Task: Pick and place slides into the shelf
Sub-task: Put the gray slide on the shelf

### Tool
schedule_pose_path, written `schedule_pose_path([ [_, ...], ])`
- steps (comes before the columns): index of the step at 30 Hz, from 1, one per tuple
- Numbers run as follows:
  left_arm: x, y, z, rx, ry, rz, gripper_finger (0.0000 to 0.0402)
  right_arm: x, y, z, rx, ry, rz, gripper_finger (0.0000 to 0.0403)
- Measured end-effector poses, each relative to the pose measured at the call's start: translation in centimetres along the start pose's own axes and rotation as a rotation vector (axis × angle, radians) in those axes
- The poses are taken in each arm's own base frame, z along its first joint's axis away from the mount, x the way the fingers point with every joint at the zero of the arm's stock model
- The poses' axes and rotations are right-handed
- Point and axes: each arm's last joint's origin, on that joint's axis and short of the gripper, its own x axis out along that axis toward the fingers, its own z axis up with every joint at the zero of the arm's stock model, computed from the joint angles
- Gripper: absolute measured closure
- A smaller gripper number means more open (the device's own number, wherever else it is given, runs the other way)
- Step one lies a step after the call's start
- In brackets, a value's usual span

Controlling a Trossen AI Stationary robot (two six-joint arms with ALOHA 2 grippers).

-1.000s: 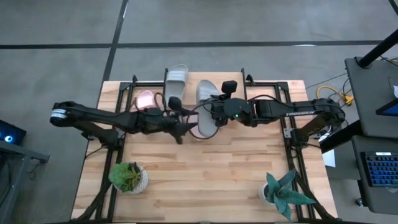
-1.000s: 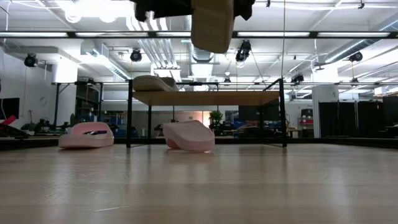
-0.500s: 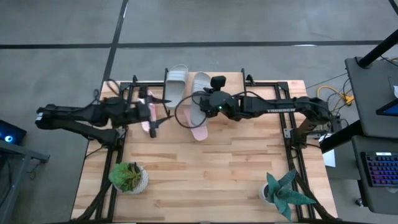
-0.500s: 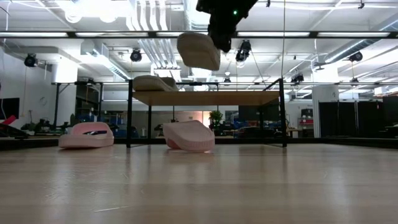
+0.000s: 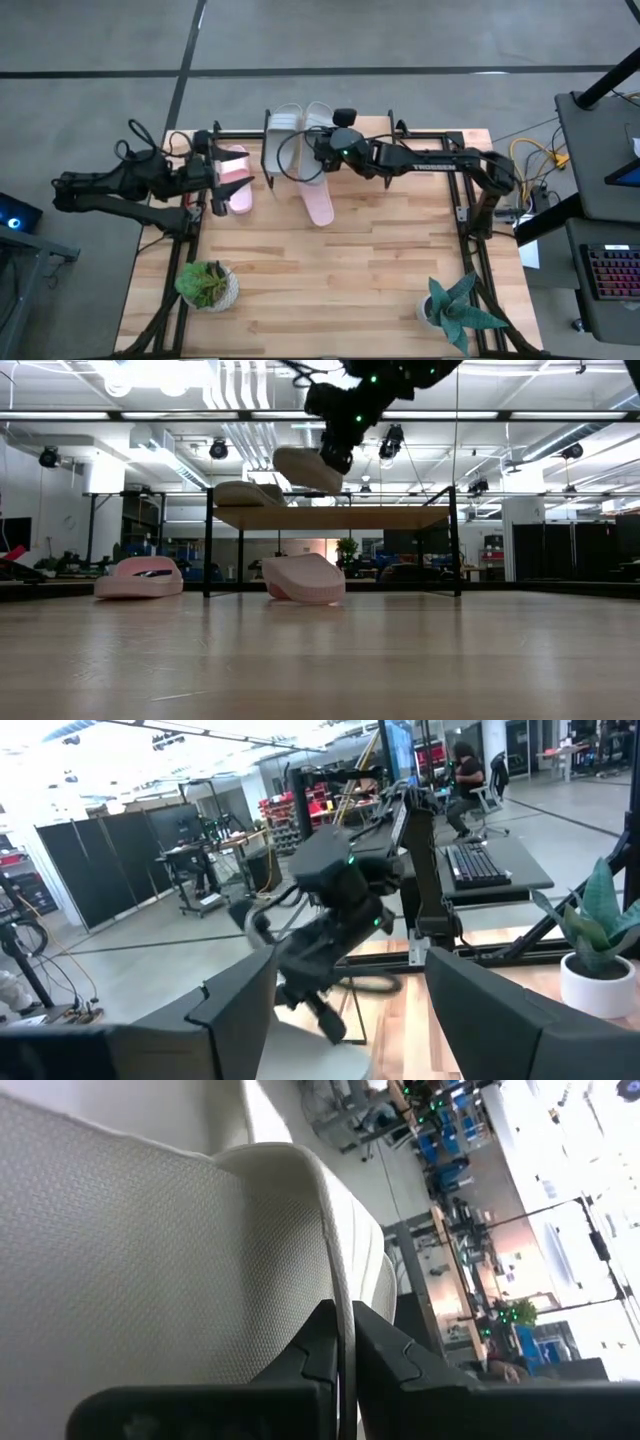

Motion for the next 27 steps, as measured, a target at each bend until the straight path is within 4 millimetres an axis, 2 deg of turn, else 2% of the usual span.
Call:
schedule_pose_path([
  [5, 0.2, -0.2, -0.5, 0.006, 0.015, -0.004, 0.0162, 2.2, 0.1, 0.0, -0.001, 0.033, -0.008, 0.0394],
  [8, 0.3, -0.3, -0.7, 0.009, 0.023, -0.006, 0.0162, 2.8, -0.4, 0.1, -0.005, 0.050, -0.007, 0.0394],
  [19, 0.4, -0.4, -0.9, 0.019, 0.032, -0.003, 0.0161, 3.9, -1.4, -1.0, 0.017, 0.083, 0.048, 0.0394],
  [27, 0.4, -0.4, -0.9, 0.014, 0.032, -0.003, 0.0161, 4.4, -1.1, -1.9, 0.052, 0.091, 0.073, 0.0394],
])
